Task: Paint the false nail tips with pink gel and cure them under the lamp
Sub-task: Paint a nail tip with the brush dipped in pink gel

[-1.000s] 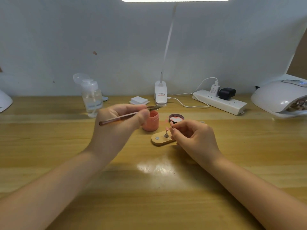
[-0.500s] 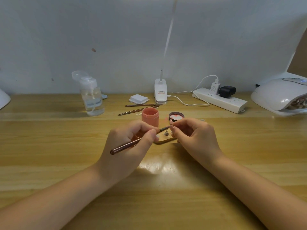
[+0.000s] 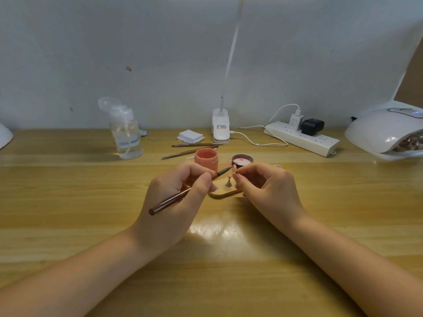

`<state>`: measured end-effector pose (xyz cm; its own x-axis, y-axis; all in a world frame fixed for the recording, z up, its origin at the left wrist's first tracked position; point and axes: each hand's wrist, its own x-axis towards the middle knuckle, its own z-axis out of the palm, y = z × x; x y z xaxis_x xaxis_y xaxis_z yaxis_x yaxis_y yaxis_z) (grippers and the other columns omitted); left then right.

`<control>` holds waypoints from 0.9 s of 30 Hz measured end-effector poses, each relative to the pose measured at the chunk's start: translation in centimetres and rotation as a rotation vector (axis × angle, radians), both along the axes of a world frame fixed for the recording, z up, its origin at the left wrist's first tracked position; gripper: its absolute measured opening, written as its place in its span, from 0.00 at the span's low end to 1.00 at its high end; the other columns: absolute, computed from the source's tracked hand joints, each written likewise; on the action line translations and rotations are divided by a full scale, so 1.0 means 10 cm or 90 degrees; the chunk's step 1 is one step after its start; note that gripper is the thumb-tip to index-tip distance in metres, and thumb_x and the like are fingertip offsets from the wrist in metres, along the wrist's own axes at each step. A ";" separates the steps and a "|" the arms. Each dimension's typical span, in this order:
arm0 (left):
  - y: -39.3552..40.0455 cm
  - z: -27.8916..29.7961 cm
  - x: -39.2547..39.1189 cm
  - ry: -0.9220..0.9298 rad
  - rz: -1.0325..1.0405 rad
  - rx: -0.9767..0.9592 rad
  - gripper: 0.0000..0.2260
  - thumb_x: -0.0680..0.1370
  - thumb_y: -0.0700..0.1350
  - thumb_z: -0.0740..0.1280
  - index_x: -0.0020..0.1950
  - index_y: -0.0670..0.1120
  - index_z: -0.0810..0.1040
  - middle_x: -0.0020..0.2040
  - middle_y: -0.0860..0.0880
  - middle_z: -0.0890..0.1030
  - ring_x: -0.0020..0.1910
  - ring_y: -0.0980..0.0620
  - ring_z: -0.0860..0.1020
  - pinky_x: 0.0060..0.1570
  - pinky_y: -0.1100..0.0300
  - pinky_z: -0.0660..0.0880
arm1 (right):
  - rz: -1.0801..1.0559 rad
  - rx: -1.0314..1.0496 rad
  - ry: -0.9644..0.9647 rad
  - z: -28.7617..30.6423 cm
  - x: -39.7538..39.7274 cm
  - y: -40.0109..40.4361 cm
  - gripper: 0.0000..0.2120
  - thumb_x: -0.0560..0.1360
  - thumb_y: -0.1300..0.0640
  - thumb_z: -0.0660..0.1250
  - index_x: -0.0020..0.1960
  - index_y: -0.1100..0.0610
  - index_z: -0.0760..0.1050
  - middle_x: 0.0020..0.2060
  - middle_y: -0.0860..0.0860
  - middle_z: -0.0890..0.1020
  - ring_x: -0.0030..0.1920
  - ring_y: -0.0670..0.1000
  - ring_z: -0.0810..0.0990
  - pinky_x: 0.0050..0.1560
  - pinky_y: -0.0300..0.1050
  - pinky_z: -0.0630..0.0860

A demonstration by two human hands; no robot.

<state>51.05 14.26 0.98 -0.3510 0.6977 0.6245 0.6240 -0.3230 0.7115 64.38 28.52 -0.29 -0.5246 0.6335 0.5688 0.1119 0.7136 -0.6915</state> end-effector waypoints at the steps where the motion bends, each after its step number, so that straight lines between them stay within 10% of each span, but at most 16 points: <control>1: 0.01 0.00 0.01 0.008 0.002 -0.005 0.09 0.77 0.52 0.64 0.49 0.50 0.80 0.42 0.55 0.84 0.42 0.55 0.82 0.42 0.58 0.78 | 0.000 0.001 -0.001 0.00 0.00 0.00 0.05 0.73 0.62 0.72 0.48 0.60 0.83 0.38 0.52 0.85 0.39 0.50 0.83 0.43 0.54 0.80; 27: 0.00 0.00 0.04 0.030 0.006 -0.006 0.08 0.77 0.50 0.63 0.46 0.48 0.79 0.40 0.55 0.82 0.42 0.56 0.80 0.42 0.69 0.72 | 0.001 0.005 0.007 -0.01 0.00 0.00 0.05 0.73 0.62 0.72 0.48 0.60 0.83 0.38 0.52 0.85 0.39 0.49 0.83 0.43 0.53 0.80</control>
<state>51.45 14.25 0.95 -0.3276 0.7005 0.6340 0.6605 -0.3101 0.6838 64.36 28.52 -0.38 -0.5189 0.6285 0.5794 0.1030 0.7188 -0.6875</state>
